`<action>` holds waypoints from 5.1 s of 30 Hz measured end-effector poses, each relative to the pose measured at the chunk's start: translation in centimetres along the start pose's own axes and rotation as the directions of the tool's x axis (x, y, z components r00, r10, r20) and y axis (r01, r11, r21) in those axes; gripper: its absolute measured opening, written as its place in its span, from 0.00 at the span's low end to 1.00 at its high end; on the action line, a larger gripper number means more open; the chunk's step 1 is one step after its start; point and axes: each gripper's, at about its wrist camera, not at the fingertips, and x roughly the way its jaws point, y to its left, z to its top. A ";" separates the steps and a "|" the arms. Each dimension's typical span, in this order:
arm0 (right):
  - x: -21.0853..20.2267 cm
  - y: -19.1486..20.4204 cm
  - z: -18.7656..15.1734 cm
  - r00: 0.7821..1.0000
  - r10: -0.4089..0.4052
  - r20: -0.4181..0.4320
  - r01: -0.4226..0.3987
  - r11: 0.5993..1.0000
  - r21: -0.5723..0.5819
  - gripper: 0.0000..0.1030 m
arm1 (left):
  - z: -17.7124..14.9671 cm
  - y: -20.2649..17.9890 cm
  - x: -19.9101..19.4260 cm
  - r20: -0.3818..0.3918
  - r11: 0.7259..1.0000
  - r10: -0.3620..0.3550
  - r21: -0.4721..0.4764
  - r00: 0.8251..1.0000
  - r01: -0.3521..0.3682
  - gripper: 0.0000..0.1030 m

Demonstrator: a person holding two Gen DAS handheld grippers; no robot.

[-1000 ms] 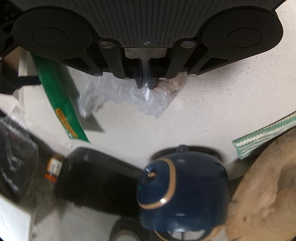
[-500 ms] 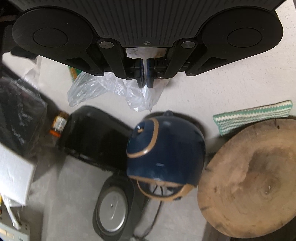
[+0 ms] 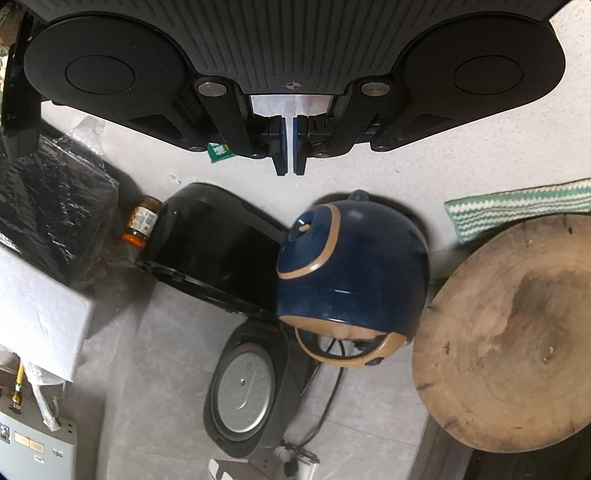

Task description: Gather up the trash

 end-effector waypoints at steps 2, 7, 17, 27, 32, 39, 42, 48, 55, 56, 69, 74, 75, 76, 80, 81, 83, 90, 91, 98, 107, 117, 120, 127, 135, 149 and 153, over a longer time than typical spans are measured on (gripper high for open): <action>0.3 0.8 0.2 1.000 -0.002 -0.020 0.002 1.000 -0.023 0.64 | -0.2 0.4 0.4 -0.021 1.000 -0.008 -0.001 1.000 0.008 0.06; -0.3 1.7 0.4 0.999 -0.031 -0.009 0.030 0.998 -0.052 0.61 | -0.7 2.3 1.5 -0.073 0.998 0.014 -0.066 0.997 -0.019 0.08; -3.5 5.6 4.2 0.980 0.104 0.170 -0.063 0.971 -0.232 0.91 | -1.6 5.5 2.9 -0.253 0.951 0.165 -0.214 0.953 -0.221 0.11; 5.6 10.6 4.1 0.979 0.190 -0.074 -0.202 0.952 -0.230 0.92 | -1.1 4.1 0.3 -0.221 0.934 0.288 -0.149 0.932 -0.324 0.11; 4.2 11.2 3.9 0.980 0.182 -0.080 -0.198 0.930 -0.310 0.42 | -1.0 3.3 0.2 -0.222 0.931 0.301 -0.142 0.927 -0.336 0.11; -2.8 5.4 5.8 0.981 0.170 0.093 -0.152 0.972 -0.177 0.32 | -0.2 0.6 1.9 -0.218 0.954 0.261 -0.088 0.940 -0.286 0.11; -5.6 1.2 6.0 0.980 0.097 0.173 -0.084 0.993 -0.077 0.32 | 0.0 -1.2 3.3 -0.226 0.970 0.215 -0.059 0.950 -0.234 0.11; -6.9 -5.9 3.3 0.978 -0.127 0.168 0.117 0.991 0.066 0.32 | -0.4 -6.0 5.9 -0.250 1.000 0.021 -0.016 0.968 -0.026 0.11; -4.9 -8.1 -0.9 0.963 -0.259 0.077 0.249 0.961 0.122 0.32 | -4.4 -12.7 9.6 -0.304 0.964 0.051 0.262 0.951 0.032 0.15; -4.6 -8.0 -1.4 0.959 -0.277 0.066 0.268 0.957 0.113 0.32 | -5.1 -13.2 10.2 -0.315 0.953 0.080 0.303 0.946 0.021 0.15; -4.6 -8.5 -3.4 0.964 -0.258 0.066 0.246 0.957 0.153 0.33 | -5.1 -11.8 12.3 -0.382 0.958 0.129 0.287 0.915 -0.015 0.27; -5.0 -7.6 -3.2 0.977 -0.194 0.092 0.182 0.975 0.127 0.44 | -5.2 -12.4 13.1 -0.382 0.951 0.144 0.310 0.913 -0.020 0.34; -5.3 -7.5 -3.1 0.978 -0.181 0.107 0.167 0.978 0.127 0.56 | -5.2 -12.4 13.2 -0.380 0.952 0.143 0.307 0.914 -0.021 0.35; -5.8 -7.5 -3.0 0.976 -0.174 0.132 0.157 0.979 0.129 0.63 | -5.2 -12.2 13.2 -0.380 0.954 0.141 0.299 0.914 -0.023 0.38; -6.9 -7.2 -2.8 0.956 -0.194 0.218 0.174 0.979 0.108 0.85 | -5.2 -11.7 13.6 -0.384 0.955 0.146 0.295 0.912 -0.028 0.49; -6.7 -7.1 -2.8 0.956 -0.201 0.216 0.184 0.978 0.097 0.85 | -5.2 -11.5 13.6 -0.383 0.953 0.152 0.301 0.911 -0.032 0.54; -5.7 -7.0 -2.6 0.959 -0.214 0.184 0.202 0.976 0.082 0.85 | -5.1 -11.2 13.6 -0.382 0.956 0.148 0.293 0.912 -0.032 0.56; -1.8 -7.5 -2.8 0.975 -0.211 0.069 0.198 0.967 0.158 0.87 | -5.1 -10.8 13.8 -0.379 0.957 0.125 0.288 0.917 -0.011 0.57; -1.7 -7.5 -2.8 0.975 -0.212 0.067 0.198 0.965 0.170 0.87 | -5.2 -10.7 13.7 -0.377 0.958 0.114 0.287 0.919 -0.001 0.56; -2.8 -5.8 -2.0 0.982 -0.189 0.020 0.183 0.969 0.168 0.33 | -5.4 -9.0 12.3 -0.357 0.975 -0.024 0.199 0.934 0.102 0.28; -12.1 -3.9 -3.1 0.944 -0.300 0.137 0.239 0.909 0.342 0.29 | -4.9 -8.0 9.0 -0.321 0.962 -0.237 0.056 0.917 0.268 0.16; -19.7 -8.1 -13.4 0.907 -0.413 0.079 0.340 0.831 0.442 0.30 | -8.1 -17.7 4.9 -0.380 0.887 -0.398 0.072 0.835 0.456 0.15; -21.2 -9.8 -17.2 0.917 -0.395 0.049 0.328 0.821 0.468 0.30 | -10.7 -20.8 3.8 -0.439 0.883 -0.397 0.056 0.806 0.465 0.14; -22.2 -14.4 -24.3 0.940 -0.341 -0.002 0.294 0.809 0.509 0.29 | -18.3 -22.0 3.9 -0.589 0.943 -0.265 0.008 0.763 0.334 0.14; -17.7 -16.2 -30.1 0.952 -0.261 -0.162 0.307 0.800 0.515 0.29 | -33.0 -19.8 12.9 -0.789 0.981 -0.176 -0.090 0.589 0.172 0.14; -6.6 -17.3 -33.2 0.923 -0.085 -0.374 0.295 0.780 0.552 0.29 | -44.9 -16.8 26.8 -0.879 0.987 -0.090 -0.017 0.468 0.158 0.23; -1.7 -17.6 -32.7 0.919 -0.030 -0.393 0.265 0.786 0.559 0.29 | -42.1 -14.9 22.8 -0.853 0.981 -0.172 -0.106 0.493 0.159 0.23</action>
